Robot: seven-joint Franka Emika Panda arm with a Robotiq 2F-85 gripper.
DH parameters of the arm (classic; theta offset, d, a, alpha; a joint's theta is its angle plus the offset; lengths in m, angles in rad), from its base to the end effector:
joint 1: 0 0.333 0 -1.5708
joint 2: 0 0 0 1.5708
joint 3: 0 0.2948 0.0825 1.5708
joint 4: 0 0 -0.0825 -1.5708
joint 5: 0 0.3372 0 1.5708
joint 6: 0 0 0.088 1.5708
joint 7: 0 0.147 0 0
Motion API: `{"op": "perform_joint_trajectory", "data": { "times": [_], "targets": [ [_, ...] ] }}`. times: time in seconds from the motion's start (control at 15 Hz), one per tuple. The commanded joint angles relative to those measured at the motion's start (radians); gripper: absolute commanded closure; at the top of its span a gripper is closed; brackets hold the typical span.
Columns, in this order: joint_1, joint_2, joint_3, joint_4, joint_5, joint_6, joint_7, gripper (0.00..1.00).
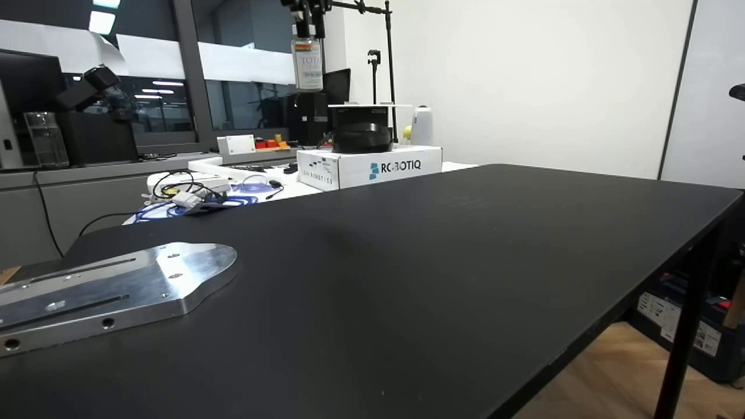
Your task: Move the bottle from the left side to the right side of the table
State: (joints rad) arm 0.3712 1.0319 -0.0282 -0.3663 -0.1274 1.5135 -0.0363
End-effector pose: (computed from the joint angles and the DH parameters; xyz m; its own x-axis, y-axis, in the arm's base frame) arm 0.6783 0.2344 0.4185 0.9199 0.3763 0.1103 0.3584 -0.9209 0.1532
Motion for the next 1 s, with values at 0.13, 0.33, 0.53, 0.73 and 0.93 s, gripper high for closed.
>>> {"op": "perform_joint_trajectory", "data": {
  "times": [0.13, 0.33, 0.53, 0.73, 0.93],
  "targets": [
    [-0.076, -0.047, 0.015, -0.008, 0.047, 0.003, 0.116, 0.83],
    [-0.108, -0.060, 0.020, -0.014, 0.068, -0.006, 0.148, 0.83],
    [-0.105, -0.052, 0.013, -0.020, 0.056, 0.012, 0.104, 0.58],
    [-0.106, -0.052, 0.014, -0.020, 0.061, 0.012, 0.113, 0.58],
    [-0.105, -0.052, 0.016, -0.020, 0.061, 0.012, 0.116, 0.58]
  ]
}}
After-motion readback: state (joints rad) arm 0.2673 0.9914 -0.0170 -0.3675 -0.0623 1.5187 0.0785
